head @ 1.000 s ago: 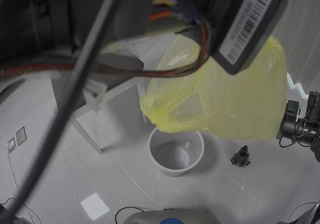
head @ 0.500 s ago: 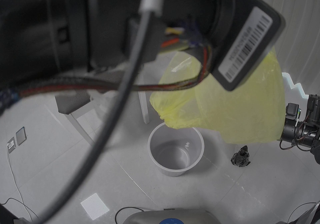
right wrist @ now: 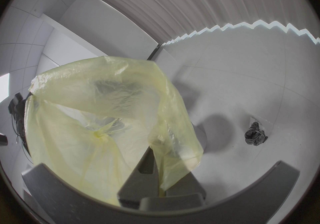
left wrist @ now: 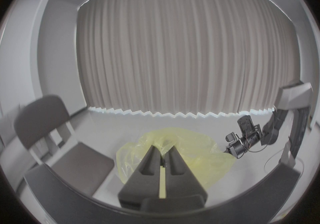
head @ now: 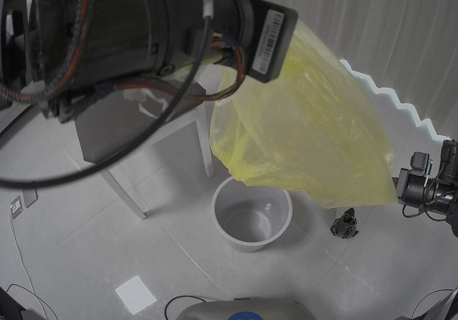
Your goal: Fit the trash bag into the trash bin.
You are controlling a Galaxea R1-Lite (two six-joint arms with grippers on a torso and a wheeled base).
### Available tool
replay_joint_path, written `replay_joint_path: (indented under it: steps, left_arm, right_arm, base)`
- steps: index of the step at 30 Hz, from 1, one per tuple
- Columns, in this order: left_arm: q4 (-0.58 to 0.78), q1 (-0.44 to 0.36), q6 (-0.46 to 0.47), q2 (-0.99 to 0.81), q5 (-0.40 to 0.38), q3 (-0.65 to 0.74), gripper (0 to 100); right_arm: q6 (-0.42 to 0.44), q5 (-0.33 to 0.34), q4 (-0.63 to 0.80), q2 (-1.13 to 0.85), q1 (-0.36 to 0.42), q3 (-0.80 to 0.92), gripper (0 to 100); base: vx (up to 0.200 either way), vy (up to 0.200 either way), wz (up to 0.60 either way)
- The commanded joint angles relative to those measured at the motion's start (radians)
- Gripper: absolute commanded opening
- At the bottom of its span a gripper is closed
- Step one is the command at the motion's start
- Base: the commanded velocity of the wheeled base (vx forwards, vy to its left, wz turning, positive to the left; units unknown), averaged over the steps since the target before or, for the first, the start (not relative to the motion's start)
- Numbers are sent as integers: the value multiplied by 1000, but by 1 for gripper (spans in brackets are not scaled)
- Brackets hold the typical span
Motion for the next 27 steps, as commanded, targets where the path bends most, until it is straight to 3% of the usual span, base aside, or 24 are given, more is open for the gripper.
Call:
replay_joint_path:
  steps: [1, 3, 5, 7, 8, 9, 20, 27]
  left_arm:
    - [44, 71, -156, -62, -5, 100, 0]
    - [37, 81, -196, -85, -8, 159, 0]
    - [24, 89, -238, -104, -8, 211, 0]
    - [8, 97, -288, -119, -11, 257, 0]
    - [6, 98, -291, -121, -11, 260, 0]
    - [-11, 112, -330, -124, -14, 298, 0]
    - [-183, 167, -534, -158, -19, 605, 0]
    - [-371, 221, -566, -105, -126, 805, 0]
  right_arm:
    - [-87, -11, 53, -32, -10, 7, 0]
    - [-174, -63, 116, -29, -8, -2, 0]
    - [-243, -175, 162, -20, 2, -12, 0]
    - [-277, -294, 170, -19, 24, -18, 0]
    - [-278, -302, 170, -19, 27, -18, 0]
    - [-289, -373, 168, -23, 57, -7, 0]
    - [-311, -399, 187, -6, 217, -59, 0]
    - [-306, -500, 202, 102, 360, -144, 0]
  base:
    - [0, 0, 0]
    - [0, 0, 0]
    - [0, 0, 0]
    - [0, 0, 0]
    - [0, 0, 0]
    - [0, 0, 0]
    - [0, 0, 0]
    - [0, 0, 0]
